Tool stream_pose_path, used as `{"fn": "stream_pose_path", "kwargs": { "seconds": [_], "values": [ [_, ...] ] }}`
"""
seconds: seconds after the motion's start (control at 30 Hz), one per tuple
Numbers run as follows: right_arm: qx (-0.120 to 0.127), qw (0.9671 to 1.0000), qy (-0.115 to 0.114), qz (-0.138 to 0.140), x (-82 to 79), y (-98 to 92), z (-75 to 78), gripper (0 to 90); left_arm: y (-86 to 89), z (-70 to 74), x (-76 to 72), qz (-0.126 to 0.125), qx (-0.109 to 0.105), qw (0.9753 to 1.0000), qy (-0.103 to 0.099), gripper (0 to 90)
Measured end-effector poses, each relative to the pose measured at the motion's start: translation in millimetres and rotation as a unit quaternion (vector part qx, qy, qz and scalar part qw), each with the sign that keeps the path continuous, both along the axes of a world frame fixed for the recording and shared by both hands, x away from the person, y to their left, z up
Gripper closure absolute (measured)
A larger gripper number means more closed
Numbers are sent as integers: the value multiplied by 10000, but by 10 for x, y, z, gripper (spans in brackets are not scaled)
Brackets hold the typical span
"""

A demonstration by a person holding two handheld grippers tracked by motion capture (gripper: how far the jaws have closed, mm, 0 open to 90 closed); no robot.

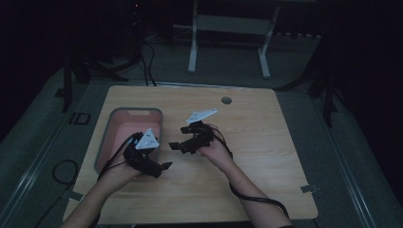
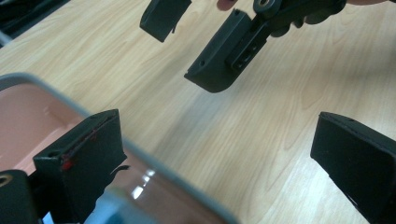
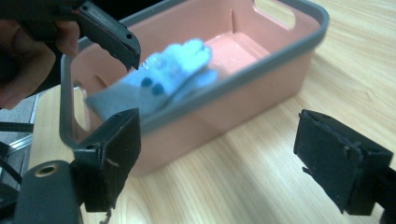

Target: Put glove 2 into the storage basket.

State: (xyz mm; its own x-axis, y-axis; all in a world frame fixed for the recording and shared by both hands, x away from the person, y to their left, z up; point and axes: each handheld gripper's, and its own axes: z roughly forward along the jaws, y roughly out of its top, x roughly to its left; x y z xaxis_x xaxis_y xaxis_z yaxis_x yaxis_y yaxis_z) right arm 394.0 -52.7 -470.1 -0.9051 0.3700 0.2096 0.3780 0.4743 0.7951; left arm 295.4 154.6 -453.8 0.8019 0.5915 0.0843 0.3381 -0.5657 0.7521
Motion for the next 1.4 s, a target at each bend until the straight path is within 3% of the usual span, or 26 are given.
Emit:
{"fn": "stream_pose_path", "kwargs": {
  "seconds": [0.5, 0.7, 0.9, 1.13, 1.4],
  "values": [
    [42, 9999, 90, -140, -100, -554, -202, 141, -572, -149, -36, -598, -178, 9979, 162, 30],
    [-119, 9997, 34, -224, -143, -758, -298, 140, -778, -267, -31, -847, -129, 9959, 275, 30],
    [-128, 9993, 108, -329, -176, -976, -415, 141, -927, -382, -31, -1021, -166, 9941, 329, 30],
    [-140, 9989, 97, -431, -217, -1176, -525, 141, -1084, -520, -34, -1256, 17, 9912, 411, 30],
    [-264, 9982, 41, -542, -297, -1353, -606, 141, -1217, -645, -71, -1515, -28, 9879, 326, 30]
  ]
}}
